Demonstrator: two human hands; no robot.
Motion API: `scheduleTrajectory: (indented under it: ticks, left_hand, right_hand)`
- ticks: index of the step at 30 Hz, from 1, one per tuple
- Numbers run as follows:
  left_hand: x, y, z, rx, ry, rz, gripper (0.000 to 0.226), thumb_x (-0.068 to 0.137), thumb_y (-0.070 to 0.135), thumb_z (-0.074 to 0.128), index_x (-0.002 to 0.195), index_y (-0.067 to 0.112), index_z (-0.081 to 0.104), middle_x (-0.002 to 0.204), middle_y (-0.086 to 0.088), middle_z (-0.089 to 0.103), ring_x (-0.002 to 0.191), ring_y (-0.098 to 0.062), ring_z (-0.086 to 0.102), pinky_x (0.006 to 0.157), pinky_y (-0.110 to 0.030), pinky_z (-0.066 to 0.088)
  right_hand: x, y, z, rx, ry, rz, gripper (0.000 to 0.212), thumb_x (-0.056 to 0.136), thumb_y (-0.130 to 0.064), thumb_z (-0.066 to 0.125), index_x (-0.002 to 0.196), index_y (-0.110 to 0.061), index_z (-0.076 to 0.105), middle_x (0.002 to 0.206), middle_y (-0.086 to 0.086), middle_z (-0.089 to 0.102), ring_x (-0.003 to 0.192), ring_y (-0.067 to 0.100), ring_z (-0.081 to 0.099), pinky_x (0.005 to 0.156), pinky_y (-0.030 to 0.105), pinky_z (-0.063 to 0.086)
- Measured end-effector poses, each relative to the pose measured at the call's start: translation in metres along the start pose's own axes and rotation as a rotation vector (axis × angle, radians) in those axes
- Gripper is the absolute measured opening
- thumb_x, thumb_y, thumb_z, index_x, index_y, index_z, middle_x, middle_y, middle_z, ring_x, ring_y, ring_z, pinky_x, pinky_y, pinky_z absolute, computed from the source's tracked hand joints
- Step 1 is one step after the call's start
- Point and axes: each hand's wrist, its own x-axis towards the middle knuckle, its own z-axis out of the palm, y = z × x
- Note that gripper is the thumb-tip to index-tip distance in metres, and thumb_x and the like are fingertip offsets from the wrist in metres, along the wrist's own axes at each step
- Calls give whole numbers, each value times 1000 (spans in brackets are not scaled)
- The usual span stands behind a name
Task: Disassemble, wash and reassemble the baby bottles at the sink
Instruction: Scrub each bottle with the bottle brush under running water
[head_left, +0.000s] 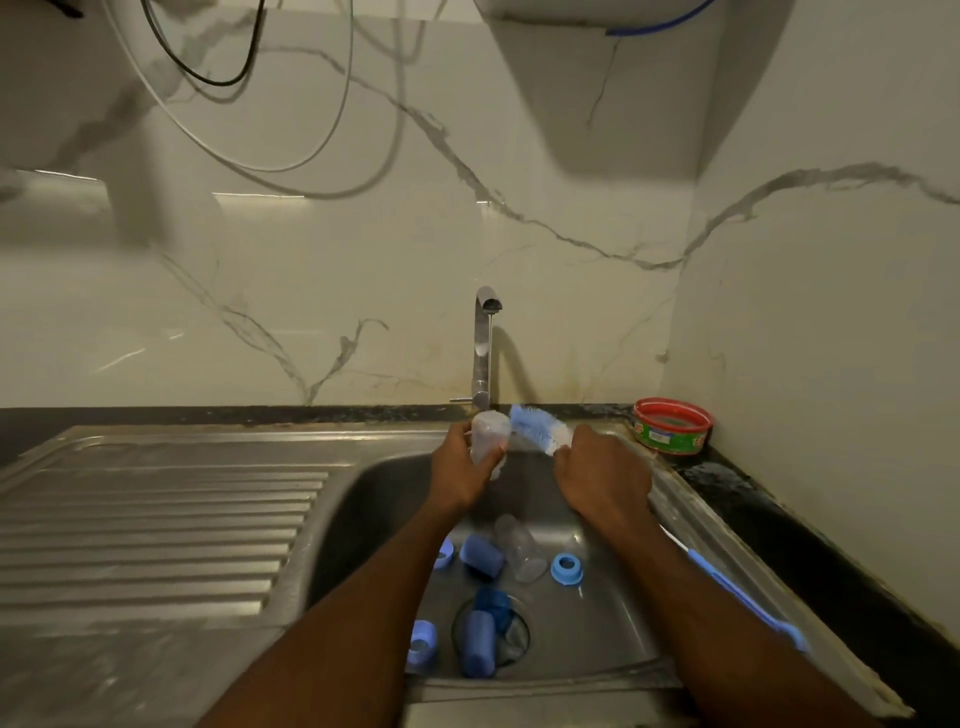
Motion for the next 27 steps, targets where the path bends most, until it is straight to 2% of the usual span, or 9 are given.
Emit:
scheduleTrajectory:
  ticks: [5, 8, 10, 13, 15, 18, 22, 25, 27]
  left_hand:
    - [-4, 9, -6, 80, 38, 68, 54, 86, 35, 79, 132, 22, 54, 127, 0, 64, 114, -16, 63, 98, -39, 54]
    - [-10, 15, -6, 99, -98, 191, 45, 86, 35, 80, 124, 29, 56, 114, 14, 65, 102, 7, 63, 85, -11, 50]
    - [-10, 21, -5, 109, -103, 236, 41, 87, 33, 79, 121, 31, 57, 109, 16, 65, 95, 16, 60, 79, -3, 46]
    - [-4, 20, -7, 119, 6, 234, 41, 87, 36, 79, 122, 25, 61, 114, 5, 69, 100, 0, 64, 90, -19, 51]
    - [-2, 17, -10, 129, 77, 150, 42, 86, 33, 79, 122, 19, 62, 117, 0, 69, 102, -10, 64, 92, -29, 53]
    - [-5, 17, -12, 101, 86, 103, 40, 87, 29, 79, 122, 19, 62, 115, 5, 67, 101, -7, 62, 91, -27, 53]
    - [-14, 26, -5, 85, -133, 225, 37, 87, 35, 79, 118, 25, 63, 107, 16, 68, 97, 3, 66, 84, -18, 56]
    - [-12, 28, -7, 99, -70, 225, 45, 84, 36, 81, 122, 21, 64, 113, 10, 68, 97, 2, 64, 86, -21, 56]
    - [-11, 25, -12, 110, 28, 154, 49, 84, 32, 81, 126, 18, 62, 120, 3, 67, 106, -8, 64, 91, -25, 54]
  right_hand:
    - [-9, -16, -8, -3, 96, -155, 32, 104, -43, 43, 127, -22, 50, 109, 5, 69, 93, 22, 66, 68, 31, 43]
    - [-13, -28, -9, -18, 67, -143, 31, 105, -38, 43, 130, -22, 51, 110, 6, 69, 96, 23, 67, 70, 31, 42]
    - [-11, -32, -9, -16, 92, -131, 30, 106, -39, 42, 130, -23, 52, 110, 6, 69, 96, 24, 67, 71, 33, 44]
    - [-11, -30, -10, -5, 72, -136, 31, 106, -39, 43, 131, -24, 53, 114, 6, 69, 99, 24, 66, 74, 33, 43]
    - [-14, -26, -10, 2, 64, -159, 33, 105, -41, 43, 131, -24, 53, 115, 5, 69, 100, 23, 66, 76, 33, 45]
    - [-18, -25, -9, 6, 50, -153, 33, 105, -41, 44, 132, -23, 53, 115, 4, 68, 100, 21, 65, 77, 31, 46]
    - [-12, -30, -12, -19, 56, -99, 32, 106, -38, 43, 132, -22, 51, 117, 6, 67, 102, 24, 65, 75, 33, 43]
    - [-11, -30, -16, -44, 34, -97, 33, 105, -39, 44, 133, -22, 50, 122, 7, 66, 107, 26, 64, 76, 33, 41]
    - [-15, -29, -17, -43, 5, -106, 36, 105, -39, 45, 136, -22, 50, 126, 8, 65, 111, 26, 63, 81, 35, 44]
